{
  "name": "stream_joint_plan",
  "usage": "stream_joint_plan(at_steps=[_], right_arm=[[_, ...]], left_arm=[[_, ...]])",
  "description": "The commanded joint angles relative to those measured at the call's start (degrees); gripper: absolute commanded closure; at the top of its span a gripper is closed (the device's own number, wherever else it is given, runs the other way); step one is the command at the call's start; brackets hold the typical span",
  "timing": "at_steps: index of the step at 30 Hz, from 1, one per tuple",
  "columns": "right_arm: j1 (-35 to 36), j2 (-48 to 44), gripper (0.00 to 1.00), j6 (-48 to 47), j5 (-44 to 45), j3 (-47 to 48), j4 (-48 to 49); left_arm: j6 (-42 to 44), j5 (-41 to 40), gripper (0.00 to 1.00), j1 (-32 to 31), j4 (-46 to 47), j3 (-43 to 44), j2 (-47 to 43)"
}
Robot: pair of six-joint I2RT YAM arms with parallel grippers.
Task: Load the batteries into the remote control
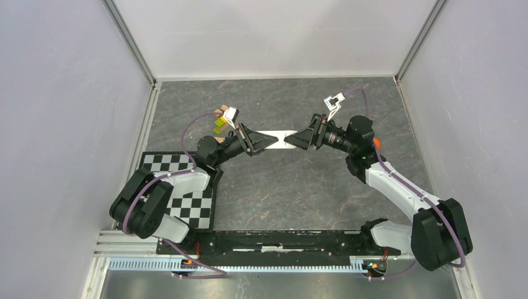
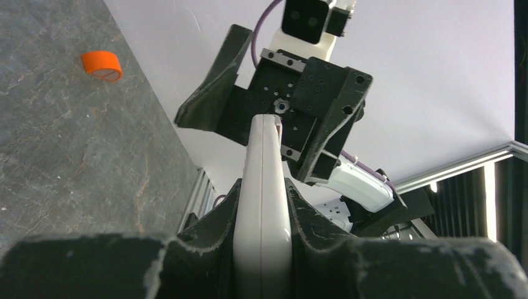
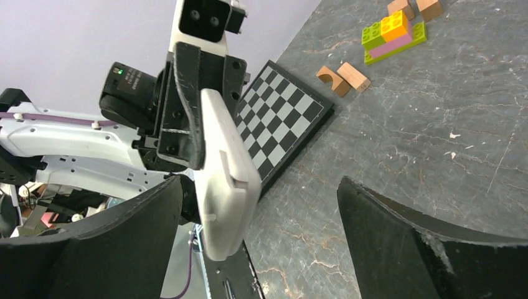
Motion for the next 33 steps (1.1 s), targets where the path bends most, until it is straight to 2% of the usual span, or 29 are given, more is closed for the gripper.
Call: stream_joint_plan(at_steps=[1, 5, 8, 10, 12, 13, 14, 17, 19, 20, 22, 25, 27, 30, 32, 33], right_arm=[[-0.95, -2.8, 0.02, 0.75, 0.47, 2.68, 3.98], [-2.48, -4.33, 0.02, 0.24, 1.08, 3.12, 2.41], [-5.29, -6.34, 0.02, -4.63, 5.3, 4.22, -5.34], [-7.17, -8.42, 0.02, -15.16, 17.02, 7.34, -18.27], [-7.48, -9.61, 0.02, -20.64, 37.18, 10.98, -31.18], [-7.52, -9.82, 0.02, -21.9, 47.96, 12.43, -34.79], [-7.52, -10.04, 0.02, -24.38, 55.06, 12.77, -36.71], [-7.59, -12.48, 0.02, -31.92, 71.94, 8.83, -32.44], [-7.61, -16.31, 0.02, -40.69, 75.93, 3.17, -23.92], [-7.65, -18.99, 0.02, -42.14, 75.77, -0.66, -19.62], [-7.61, -21.89, 0.02, -44.74, 67.2, -2.0, -17.32], [-7.61, -18.03, 0.02, -43.84, 61.73, 6.11, -26.18], [-7.67, -15.13, 0.02, -41.43, 63.67, 8.84, -30.41], [-7.64, -14.25, 0.02, -40.08, 63.58, 8.6, -31.2], [-7.57, -15.31, 0.03, -42.68, 57.44, 5.6, -28.35], [-7.61, -15.97, 0.1, -43.04, 52.0, 4.4, -27.4]], left_arm=[[-1.92, -1.74, 0.98, 0.81, 4.34, -0.66, 1.06], [-1.64, -1.96, 0.98, 1.46, 4.01, -0.95, 1.79], [-1.48, -1.86, 0.98, 2.41, 4.17, -1.18, 2.19], [-1.27, -1.72, 0.98, 3.28, 4.04, -1.39, 2.01], [-0.75, -1.41, 0.98, 4.18, 3.2, -1.56, 1.51], [-0.29, -1.22, 0.98, 4.47, 2.52, -1.52, 1.18], [0.48, -1.08, 0.98, 4.8, 1.51, -1.39, 0.71], [3.54, -0.83, 0.98, 5.25, -3.29, -0.88, -1.35], [5.95, -0.77, 0.98, 5.45, -7.04, -0.3, -2.97], [7.32, -0.9, 0.98, 5.42, -9.27, 0.04, -3.85], [9.38, -1.07, 0.98, 5.41, -13.0, 0.86, -5.22], [11.74, -1.12, 0.98, 5.55, -17.16, 1.9, -6.68], [12.78, -1.04, 0.98, 5.56, -18.76, 2.35, -7.19], [13.01, -0.72, 0.98, 5.52, -19.21, 2.79, -7.32], [13.09, -0.27, 0.98, 5.56, -19.11, 2.97, -7.44], [13.17, 0.23, 0.98, 5.55, -19.09, 3.15, -7.3]])
